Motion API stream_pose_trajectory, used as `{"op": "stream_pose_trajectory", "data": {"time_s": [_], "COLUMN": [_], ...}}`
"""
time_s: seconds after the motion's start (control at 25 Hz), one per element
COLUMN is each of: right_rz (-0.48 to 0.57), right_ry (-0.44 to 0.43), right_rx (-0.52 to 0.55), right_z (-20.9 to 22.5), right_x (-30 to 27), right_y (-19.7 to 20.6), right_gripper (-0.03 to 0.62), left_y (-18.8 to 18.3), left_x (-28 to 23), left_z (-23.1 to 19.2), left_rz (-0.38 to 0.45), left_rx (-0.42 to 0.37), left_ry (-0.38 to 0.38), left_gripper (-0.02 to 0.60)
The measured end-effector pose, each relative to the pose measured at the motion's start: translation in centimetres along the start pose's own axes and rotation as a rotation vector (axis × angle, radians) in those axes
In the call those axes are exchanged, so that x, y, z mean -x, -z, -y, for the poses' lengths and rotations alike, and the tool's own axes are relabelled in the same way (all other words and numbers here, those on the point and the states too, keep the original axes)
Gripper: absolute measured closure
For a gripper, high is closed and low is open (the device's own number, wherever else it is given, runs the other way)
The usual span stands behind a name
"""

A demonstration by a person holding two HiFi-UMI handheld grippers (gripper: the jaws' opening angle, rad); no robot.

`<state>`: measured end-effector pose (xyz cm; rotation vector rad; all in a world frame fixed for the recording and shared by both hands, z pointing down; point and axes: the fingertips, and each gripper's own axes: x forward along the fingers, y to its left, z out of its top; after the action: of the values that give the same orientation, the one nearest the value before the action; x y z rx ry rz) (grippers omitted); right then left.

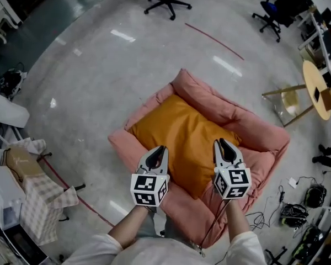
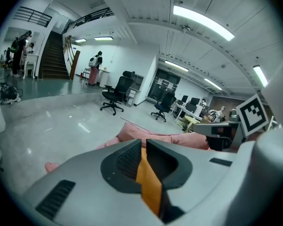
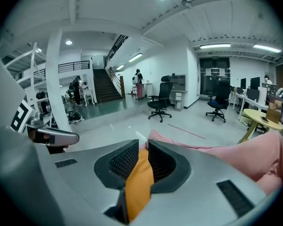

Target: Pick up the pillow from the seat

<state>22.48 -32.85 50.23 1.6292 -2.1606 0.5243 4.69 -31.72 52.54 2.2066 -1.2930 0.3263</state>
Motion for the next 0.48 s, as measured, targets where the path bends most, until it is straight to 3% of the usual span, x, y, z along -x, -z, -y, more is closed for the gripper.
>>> {"op": "stream_pose_trajectory", "data": {"time_s": [0.12,0.28,0.4,0.48], "right_rz": [-0.038,-0.072,-0.112,-0.135], "right_ry": [-0.036,-0.067,-0.096,-0.105], "right_rx": [0.025,0.042,0.049,0.099], "right_z": [0.2,0.8,1.8,2.3], "right_x": [-2.6,-5.6,-8.3,-10.2], "right_y": [1.6,3.5,4.4,4.8], "right_gripper": [0.502,0.485,0.406,0.402], "left_y": [1.2,3.4,5.0,6.0], "left_x": [-1.7,-3.8,-5.4,-6.3], "left_z": [-0.7,-2.1,-3.1,-3.7], "left_rz": [-0.016,-0.052,-0.080,-0.099], "left_rx": [0.027,0.049,0.113,0.140], "left_ry": [-0.004,-0.033,-0.044,-0.058], "left_gripper": [0.467,0.458,0.398,0.385]}}
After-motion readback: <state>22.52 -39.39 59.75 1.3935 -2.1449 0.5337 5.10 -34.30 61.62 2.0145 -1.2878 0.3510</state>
